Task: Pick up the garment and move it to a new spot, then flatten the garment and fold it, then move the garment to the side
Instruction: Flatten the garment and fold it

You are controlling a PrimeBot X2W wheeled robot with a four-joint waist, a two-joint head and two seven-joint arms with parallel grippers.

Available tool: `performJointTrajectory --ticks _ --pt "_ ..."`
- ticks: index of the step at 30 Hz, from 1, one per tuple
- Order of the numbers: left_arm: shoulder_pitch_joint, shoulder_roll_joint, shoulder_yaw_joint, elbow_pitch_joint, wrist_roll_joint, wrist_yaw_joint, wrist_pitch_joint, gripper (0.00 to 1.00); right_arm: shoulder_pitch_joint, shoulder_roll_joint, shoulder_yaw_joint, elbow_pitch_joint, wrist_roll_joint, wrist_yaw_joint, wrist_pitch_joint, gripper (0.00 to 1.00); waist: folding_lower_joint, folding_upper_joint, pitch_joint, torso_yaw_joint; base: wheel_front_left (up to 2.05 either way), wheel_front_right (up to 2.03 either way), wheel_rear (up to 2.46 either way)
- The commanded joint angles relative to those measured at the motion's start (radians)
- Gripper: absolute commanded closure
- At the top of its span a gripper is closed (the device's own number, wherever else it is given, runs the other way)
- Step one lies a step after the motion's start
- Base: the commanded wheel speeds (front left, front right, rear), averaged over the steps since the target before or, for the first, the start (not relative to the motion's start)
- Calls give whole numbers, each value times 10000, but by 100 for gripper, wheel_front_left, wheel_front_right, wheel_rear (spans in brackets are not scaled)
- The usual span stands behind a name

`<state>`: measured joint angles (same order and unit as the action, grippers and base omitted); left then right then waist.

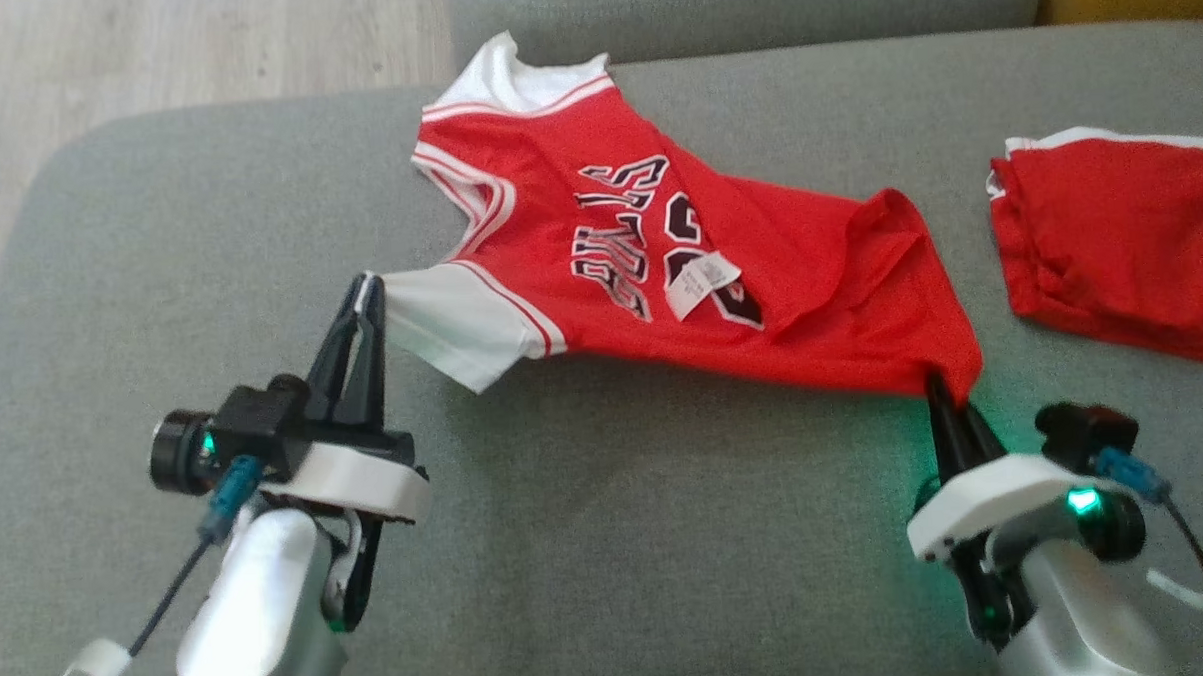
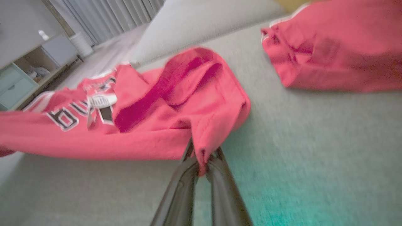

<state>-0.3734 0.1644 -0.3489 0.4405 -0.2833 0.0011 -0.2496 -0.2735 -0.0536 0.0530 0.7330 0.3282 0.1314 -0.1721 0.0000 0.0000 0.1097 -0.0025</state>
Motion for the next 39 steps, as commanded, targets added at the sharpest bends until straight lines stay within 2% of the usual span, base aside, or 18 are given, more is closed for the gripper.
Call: performJointTrajectory --ticks 1,9,15,25,29,33,35,39 --pt "-296 291 570 -548 -105 72 -121 100 -336 34 277 -753 -59 -7 -207 100 0 0 -329 77 0 0 0" --pt "-1590 716 1174 -1318 -689 -203 383 100 -1818 -66 572 -3337 -551 -7 520 100 0 0 -1226 236 0 0 0" --pt "-3378 1068 1636 -2180 -1081 -333 1129 100 -3459 -906 1280 -4937 -450 -7 1252 100 0 0 -1566 258 0 0 0" --pt "-4660 1549 2554 -4218 -1852 -138 2049 100 -4431 -2127 1533 -7188 -335 -7 2316 100 0 0 -1661 169 0 0 0" --pt "-4303 1664 2693 -4888 -2472 -161 2924 100 -4073 -2377 1250 -8054 -358 -7 3279 100 0 0 -1557 126 0 0 0" --pt "-3718 2058 2708 -5027 -2736 -270 3671 100 -3575 -2488 1184 -8563 -412 -7 4231 100 0 0 -1248 46 0 0 0" --pt "-3639 2142 2766 -4923 -3001 -306 4016 100 -3494 -2561 1120 -8615 -418 -7 4619 100 0 0 -901 38 0 0 0" --pt "-4084 2679 2520 -4399 -2758 -599 4429 100 -4129 -2682 1194 -8121 -397 -7 4954 100 0 0 256 -35 0 0 0"
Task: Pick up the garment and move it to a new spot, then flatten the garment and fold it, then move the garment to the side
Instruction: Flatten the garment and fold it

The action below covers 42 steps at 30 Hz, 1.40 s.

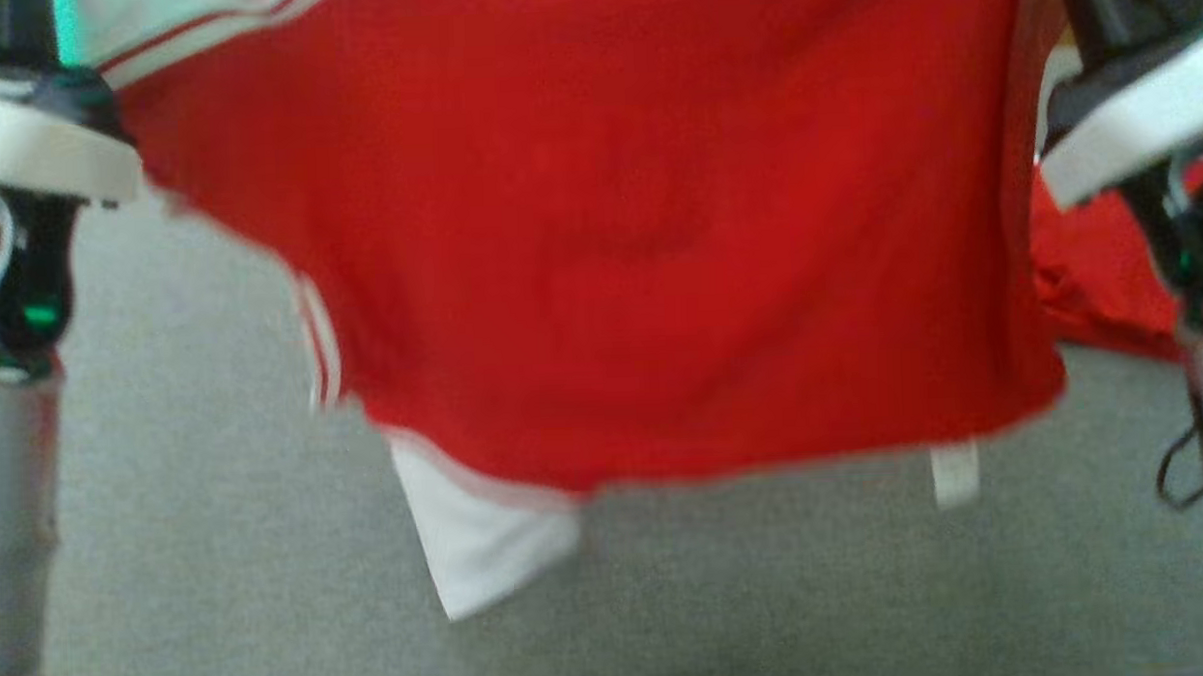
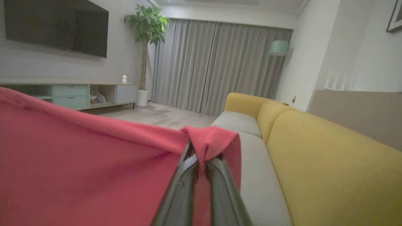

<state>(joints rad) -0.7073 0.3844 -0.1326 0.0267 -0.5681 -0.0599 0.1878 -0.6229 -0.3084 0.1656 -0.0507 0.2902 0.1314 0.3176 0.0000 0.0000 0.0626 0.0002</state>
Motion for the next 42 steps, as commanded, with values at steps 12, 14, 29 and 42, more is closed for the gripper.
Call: performJointTrajectory --ticks 12,14,29,42 --pt "-7177 455 -330 4801 1616 -202 -2026 100 -7444 -340 1327 6037 -1527 -7 -2585 100 0 0 3590 194 0 0 0" --pt "-8039 297 -505 5639 1875 -216 -2580 100 -8124 -192 1263 7022 -1866 -7 -3312 100 0 0 3594 208 0 0 0" --pt "-5767 -371 -2919 8309 1443 -702 -4278 100 -6216 229 2074 11239 -919 -7 -5446 100 0 0 2725 670 0 0 0" --pt "-767 1414 -5630 6439 -758 -706 -3475 100 -2453 -966 4936 10753 2033 -7 -3321 100 0 0 1072 791 0 0 0"
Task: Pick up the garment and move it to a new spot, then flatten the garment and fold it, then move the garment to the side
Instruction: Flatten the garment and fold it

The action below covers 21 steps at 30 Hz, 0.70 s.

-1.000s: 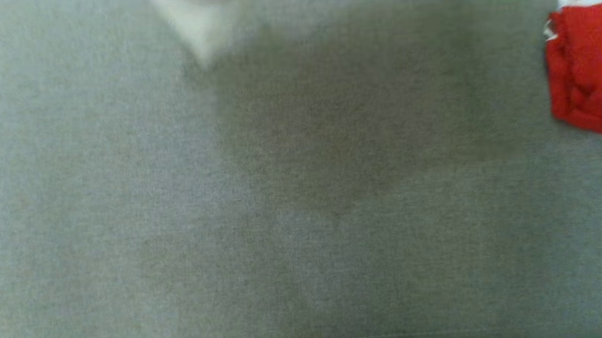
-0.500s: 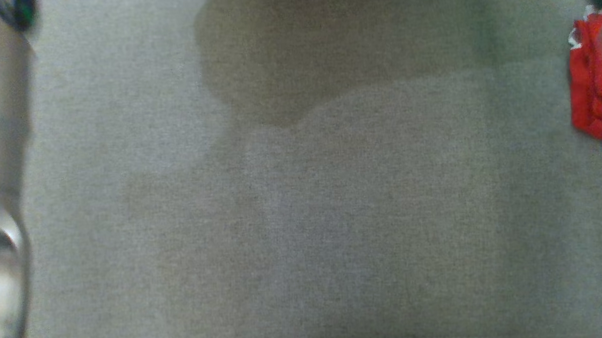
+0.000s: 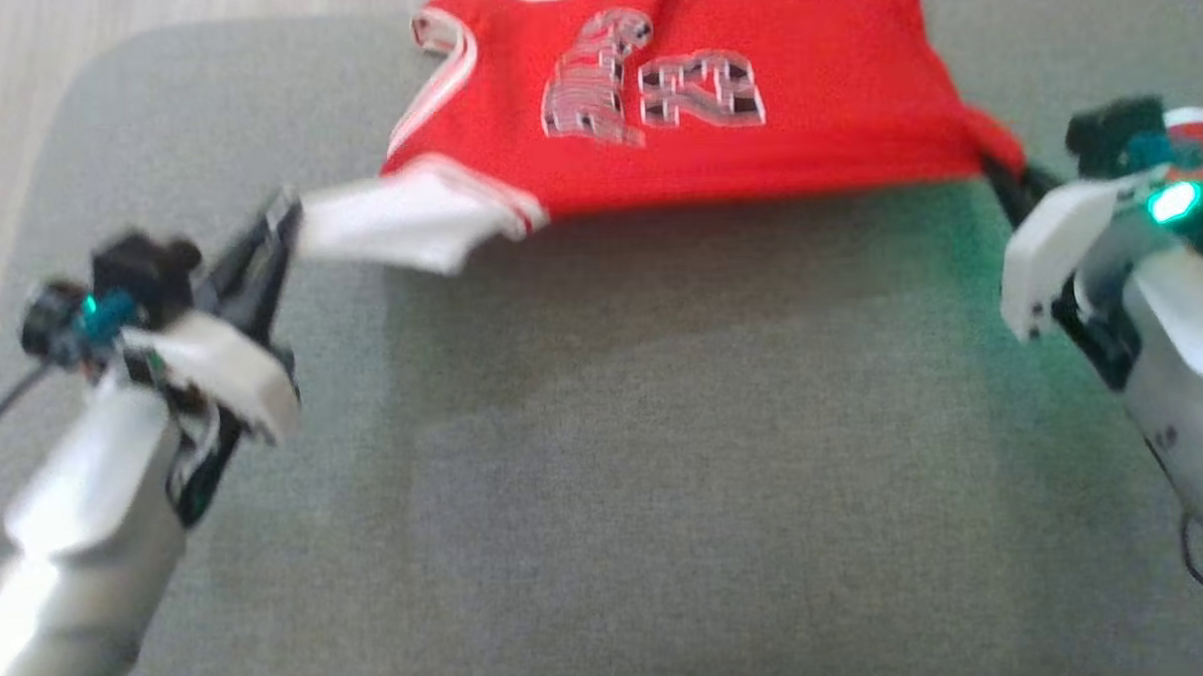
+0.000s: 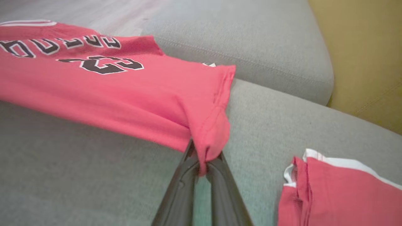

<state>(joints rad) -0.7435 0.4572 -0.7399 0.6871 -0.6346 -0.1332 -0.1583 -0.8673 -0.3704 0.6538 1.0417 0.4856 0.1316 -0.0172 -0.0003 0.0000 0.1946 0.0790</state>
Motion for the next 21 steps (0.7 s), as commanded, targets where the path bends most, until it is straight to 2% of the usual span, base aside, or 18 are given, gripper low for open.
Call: performJointTrajectory --ticks 1,9,14,18,21 --pt "-131 856 308 -400 -233 26 128 100 213 -544 367 -432 319 -9 290 100 3 0 -362 3 0 0 0" --pt "1826 1926 -353 -2255 -975 34 1349 100 1739 -2284 2414 -2966 2601 -9 2239 100 3 0 -1424 -17 0 0 0" --pt "2973 2588 -696 -3762 -1498 127 2569 100 2540 -3196 3129 -4207 4054 -9 3631 100 3 0 -1981 -30 0 0 0" --pt "3796 3232 -876 -5186 -1933 392 3462 100 3111 -3857 3464 -5163 5072 -9 4751 100 3 0 -2194 -38 0 0 0" --pt "4187 3620 -925 -6173 -2189 673 3980 100 3394 -4357 3711 -6008 5321 -9 5200 100 3 0 -2229 -6 0 0 0"
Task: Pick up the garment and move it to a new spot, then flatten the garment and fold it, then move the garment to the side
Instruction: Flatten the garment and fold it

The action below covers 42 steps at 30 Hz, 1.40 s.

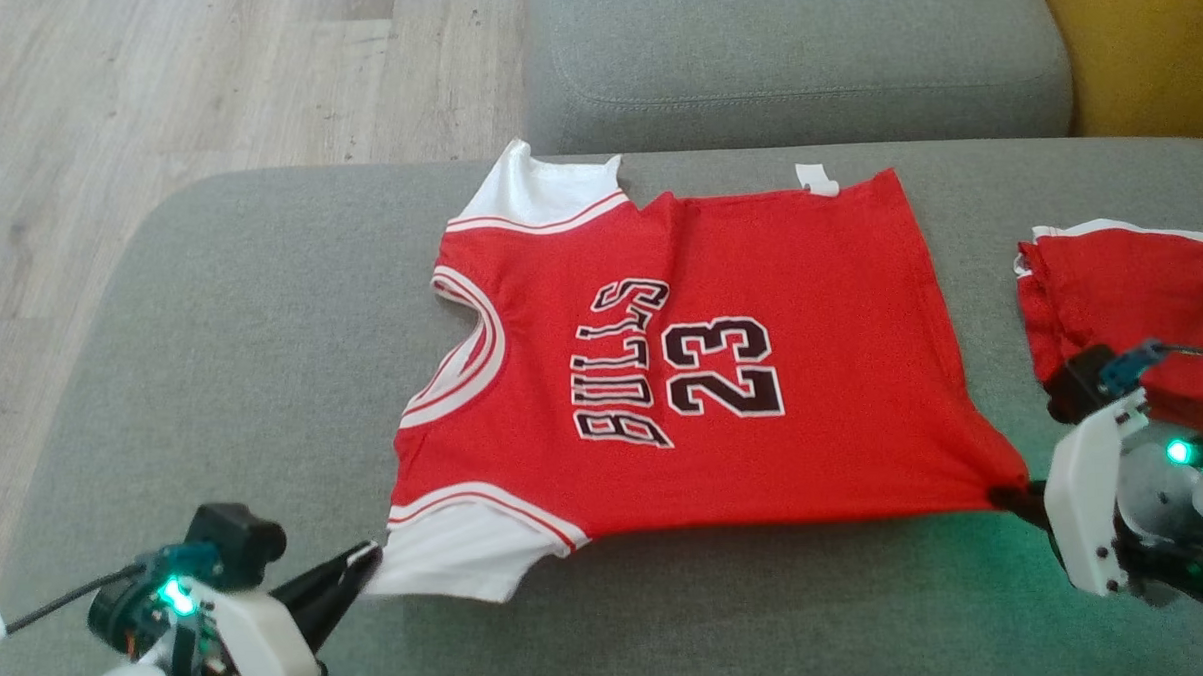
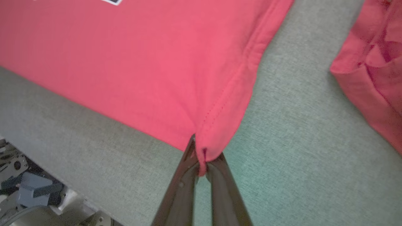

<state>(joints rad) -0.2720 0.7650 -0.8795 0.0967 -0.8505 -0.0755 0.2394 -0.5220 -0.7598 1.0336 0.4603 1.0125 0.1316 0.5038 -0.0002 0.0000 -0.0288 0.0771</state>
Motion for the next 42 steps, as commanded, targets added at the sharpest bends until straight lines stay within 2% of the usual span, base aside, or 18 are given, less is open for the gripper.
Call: performJointTrajectory --ticks 1,8,13,21,32,40,41,42 --pt "-478 621 502 -546 -53 214 57 100 19 -571 -96 -443 170 -9 6 100 2 0 12 25 0 0 0" --pt "-684 608 781 -1268 191 793 -166 100 10 -748 -578 -978 343 -9 -292 100 2 0 141 56 0 0 0" --pt "-1246 332 1030 -1035 366 897 -464 100 -306 -508 -1055 -889 126 -9 -535 100 2 0 517 48 0 0 0" --pt "-2394 -255 885 31 858 458 -557 100 -887 9 -1538 -394 -313 -9 -545 100 2 0 1301 20 0 0 0" --pt "-4229 -1139 349 2347 1587 -221 -516 100 -1729 938 -1667 555 -1153 -9 -557 100 2 0 2052 -274 0 0 0" --pt "-5323 -1791 -64 3883 1953 -441 -903 100 -2470 1493 -1707 1170 -1572 -9 -787 100 2 0 2667 -494 0 0 0" --pt "-5472 -1872 -70 4078 2039 -444 -1055 95 -2590 1573 -1825 1320 -1662 -9 -972 99 2 0 2734 -502 0 0 0" --pt "-5603 -1970 -58 4285 2118 -422 -1232 40 -2687 1682 -1976 1499 -1732 -9 -1186 0 2 0 2786 -502 0 0 0"
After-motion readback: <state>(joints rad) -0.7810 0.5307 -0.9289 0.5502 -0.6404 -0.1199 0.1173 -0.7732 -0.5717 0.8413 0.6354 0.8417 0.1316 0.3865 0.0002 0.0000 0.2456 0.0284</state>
